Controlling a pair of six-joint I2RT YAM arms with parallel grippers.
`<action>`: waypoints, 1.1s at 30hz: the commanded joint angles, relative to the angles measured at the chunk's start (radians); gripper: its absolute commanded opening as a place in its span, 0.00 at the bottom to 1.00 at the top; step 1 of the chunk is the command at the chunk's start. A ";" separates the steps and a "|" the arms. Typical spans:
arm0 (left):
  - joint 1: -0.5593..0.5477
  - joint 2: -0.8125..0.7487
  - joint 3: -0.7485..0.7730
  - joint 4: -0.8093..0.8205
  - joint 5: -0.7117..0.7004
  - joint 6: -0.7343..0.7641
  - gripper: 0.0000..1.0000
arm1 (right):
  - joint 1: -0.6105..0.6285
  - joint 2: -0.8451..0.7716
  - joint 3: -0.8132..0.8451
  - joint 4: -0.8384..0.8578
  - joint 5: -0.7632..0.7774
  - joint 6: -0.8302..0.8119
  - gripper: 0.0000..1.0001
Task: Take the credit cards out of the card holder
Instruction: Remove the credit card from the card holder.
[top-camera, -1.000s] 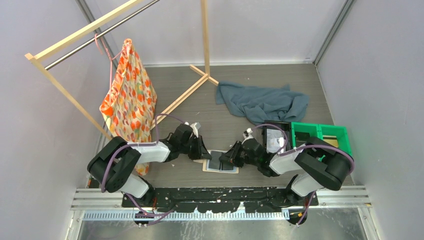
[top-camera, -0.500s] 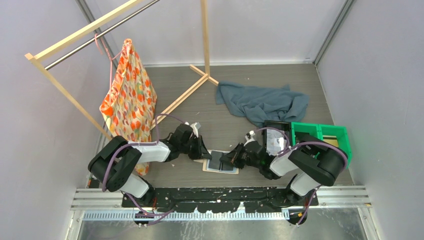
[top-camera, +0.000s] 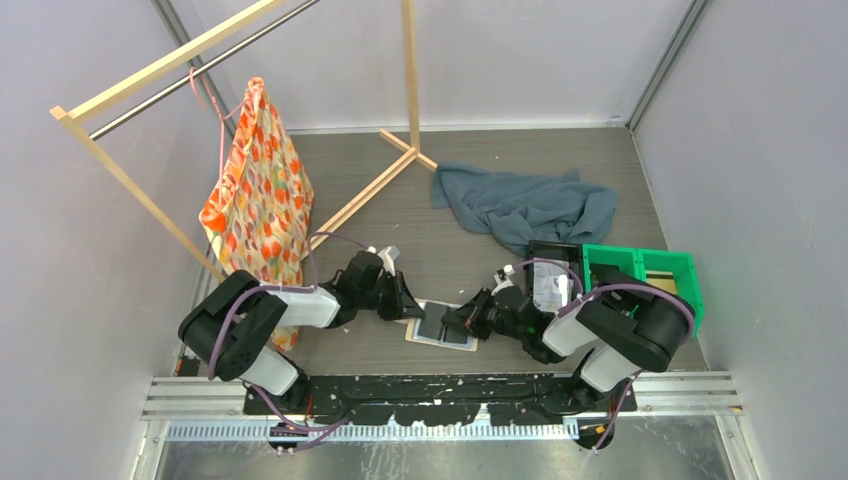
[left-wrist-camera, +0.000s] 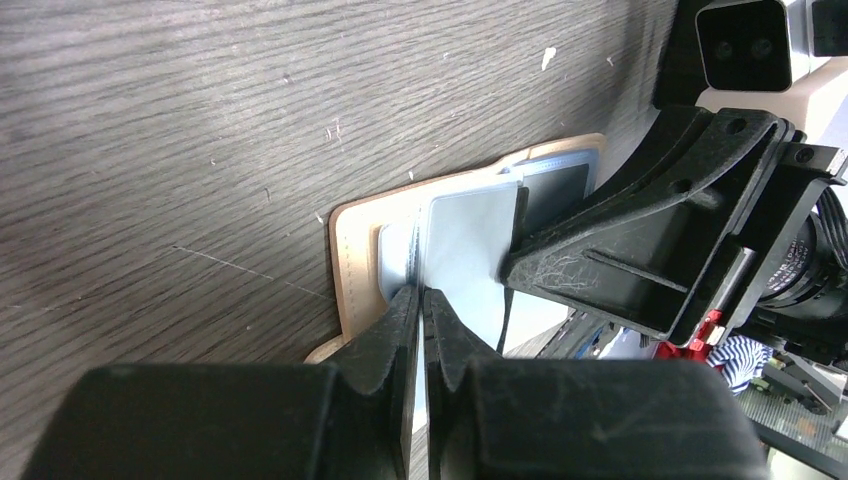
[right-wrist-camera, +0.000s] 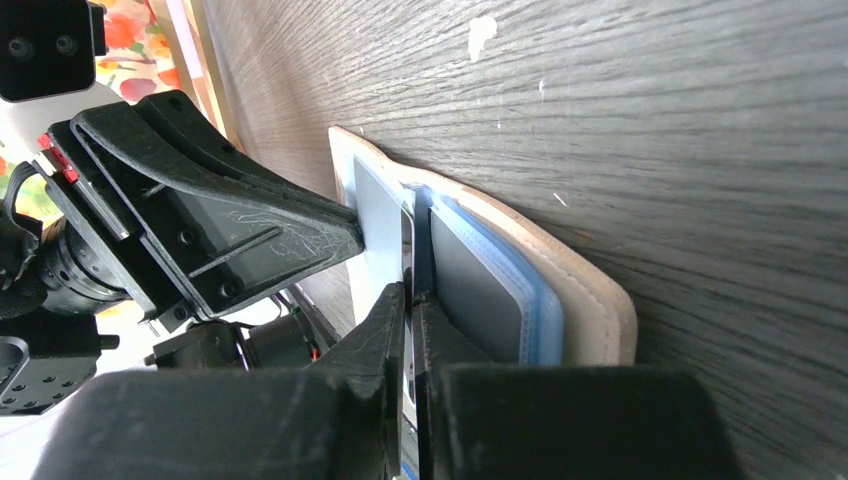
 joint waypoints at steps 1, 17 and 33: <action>0.000 0.071 -0.059 -0.126 -0.114 0.041 0.08 | 0.008 -0.038 -0.001 -0.033 0.021 -0.015 0.01; 0.030 0.045 -0.072 -0.143 -0.117 0.048 0.08 | 0.007 -0.213 -0.042 -0.202 0.058 -0.041 0.01; 0.035 0.029 -0.074 -0.155 -0.122 0.047 0.08 | 0.008 -0.271 -0.069 -0.262 0.076 -0.037 0.01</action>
